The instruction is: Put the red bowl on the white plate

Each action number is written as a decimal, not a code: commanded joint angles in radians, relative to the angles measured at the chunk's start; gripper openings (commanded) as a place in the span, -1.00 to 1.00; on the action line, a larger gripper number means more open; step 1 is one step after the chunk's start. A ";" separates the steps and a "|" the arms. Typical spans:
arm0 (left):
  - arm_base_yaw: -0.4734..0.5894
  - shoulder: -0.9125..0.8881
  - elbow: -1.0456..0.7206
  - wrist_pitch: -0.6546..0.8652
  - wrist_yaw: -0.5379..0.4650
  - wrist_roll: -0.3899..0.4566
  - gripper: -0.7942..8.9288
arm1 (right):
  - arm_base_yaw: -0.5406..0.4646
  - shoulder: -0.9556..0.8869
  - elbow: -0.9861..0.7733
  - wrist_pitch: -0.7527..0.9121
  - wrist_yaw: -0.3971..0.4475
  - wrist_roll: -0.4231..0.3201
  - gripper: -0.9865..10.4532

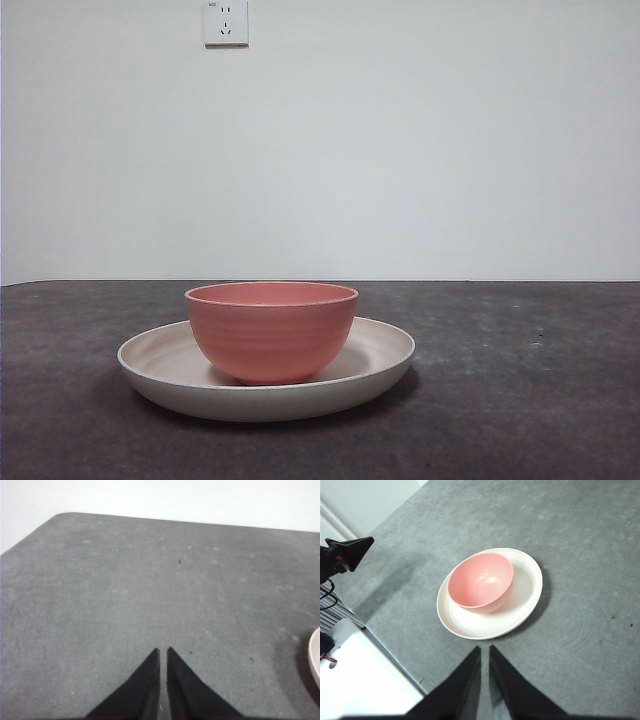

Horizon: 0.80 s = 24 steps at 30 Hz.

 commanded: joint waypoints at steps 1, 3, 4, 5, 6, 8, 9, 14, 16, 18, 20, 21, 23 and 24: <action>-0.002 -0.002 -0.028 0.020 -0.002 -0.003 -0.79 | 0.005 0.002 0.006 0.010 0.000 0.002 -0.79; -0.002 -0.002 -0.039 0.040 -0.002 -0.003 -0.79 | 0.005 0.002 0.006 0.010 0.000 0.002 -0.79; -0.002 -0.002 -0.045 0.054 -0.002 -0.003 -0.79 | 0.005 0.002 0.006 0.010 0.000 0.002 -0.79; -0.002 -0.002 -0.045 0.053 -0.003 -0.001 -0.79 | 0.005 0.002 0.006 0.010 0.000 0.002 -0.79; -0.002 -0.002 -0.045 0.053 -0.003 0.001 -0.79 | 0.005 0.002 0.006 0.010 0.000 0.002 -0.79; -0.004 -0.002 -0.045 0.053 -0.003 0.002 -0.79 | 0.005 0.002 0.006 0.010 0.000 0.002 -0.79; -0.007 -0.002 -0.045 0.053 -0.003 0.006 -0.79 | 0.005 0.002 0.006 0.010 0.000 0.002 -0.79; -0.016 -0.002 -0.045 0.055 -0.002 0.007 -0.79 | 0.005 0.002 0.006 0.010 0.000 0.002 -0.79; -0.016 -0.002 -0.045 0.055 -0.003 0.008 -0.79 | 0.005 0.002 0.006 0.010 0.000 0.002 -0.79; -0.016 -0.002 -0.045 0.055 -0.002 0.007 -0.79 | 0.005 0.002 0.006 0.010 0.000 0.002 -0.79; -0.016 -0.002 -0.045 0.055 -0.002 0.007 -0.79 | 0.005 0.002 0.006 0.010 0.000 0.002 -0.79; -0.016 -0.002 -0.045 0.055 -0.002 0.007 -0.79 | 0.005 0.002 0.006 0.010 0.000 0.002 -0.79; -0.016 -0.002 -0.045 0.055 -0.002 0.008 -0.79 | 0.005 0.002 0.006 0.010 0.000 0.002 -0.79; -0.016 -0.002 -0.045 0.055 -0.002 0.007 -0.79 | 0.005 0.002 0.006 0.010 0.000 0.002 -0.79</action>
